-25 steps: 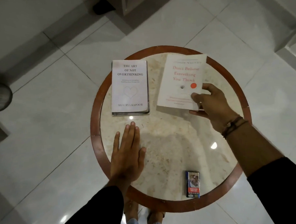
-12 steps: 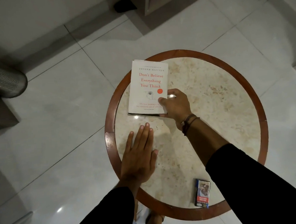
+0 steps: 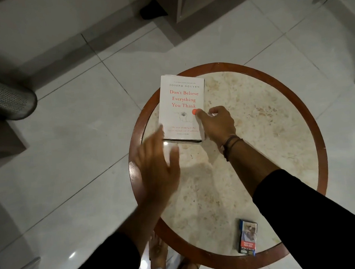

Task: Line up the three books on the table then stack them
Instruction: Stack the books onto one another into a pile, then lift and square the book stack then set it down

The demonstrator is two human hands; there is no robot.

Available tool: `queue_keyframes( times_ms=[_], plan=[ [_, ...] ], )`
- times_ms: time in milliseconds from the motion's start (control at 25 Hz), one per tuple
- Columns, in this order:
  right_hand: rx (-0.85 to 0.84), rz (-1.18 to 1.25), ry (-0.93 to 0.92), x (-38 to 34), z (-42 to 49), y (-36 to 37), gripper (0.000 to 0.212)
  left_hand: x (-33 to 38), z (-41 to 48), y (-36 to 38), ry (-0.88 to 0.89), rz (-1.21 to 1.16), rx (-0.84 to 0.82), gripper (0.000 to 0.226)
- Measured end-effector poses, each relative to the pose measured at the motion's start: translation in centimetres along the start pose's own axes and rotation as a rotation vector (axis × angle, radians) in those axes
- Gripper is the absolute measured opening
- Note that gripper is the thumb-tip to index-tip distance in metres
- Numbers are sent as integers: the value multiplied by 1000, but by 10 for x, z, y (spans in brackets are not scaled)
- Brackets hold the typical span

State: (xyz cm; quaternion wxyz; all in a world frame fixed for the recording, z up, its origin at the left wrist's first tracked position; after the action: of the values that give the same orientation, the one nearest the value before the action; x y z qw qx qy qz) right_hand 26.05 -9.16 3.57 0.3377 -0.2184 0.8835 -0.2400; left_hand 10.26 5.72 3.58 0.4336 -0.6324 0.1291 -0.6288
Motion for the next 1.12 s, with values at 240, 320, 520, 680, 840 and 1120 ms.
queue_keyframes(
  times_ms=[240, 320, 520, 680, 840, 1120],
  plan=[
    [35, -123, -14, -19, 1, 25, 56, 10, 110, 29, -534, 59, -360, 62],
    [70, -158, 2, -18, 1, 28, 55, 12, 113, 35, -546, 8, -361, 58],
    [31, -48, -112, -4, -4, 12, 48, 3, 108, 18, -493, -353, -315, 45],
    [-210, 257, -263, 13, -36, -11, 49, 3, 75, -12, -278, -549, -245, 60],
    [-193, 359, -560, 24, -68, -15, 55, 6, 50, -25, 26, -616, -107, 68],
    [-222, 306, -522, 41, -69, 13, 57, -1, 27, -8, -105, -590, -165, 69]
  ],
)
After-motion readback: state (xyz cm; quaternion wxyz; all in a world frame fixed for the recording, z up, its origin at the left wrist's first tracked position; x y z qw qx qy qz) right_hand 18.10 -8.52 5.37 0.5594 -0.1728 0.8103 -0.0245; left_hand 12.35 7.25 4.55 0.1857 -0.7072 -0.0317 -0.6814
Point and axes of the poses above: each hand's wrist, its own z-axis towards the middle knuckle, its own y-axis out of the palm, x = y × z, the point moved 5 cm from there along z, towards the middle knuckle, and after that the axes turned 12 degrees about y, right-handed, at the moved point
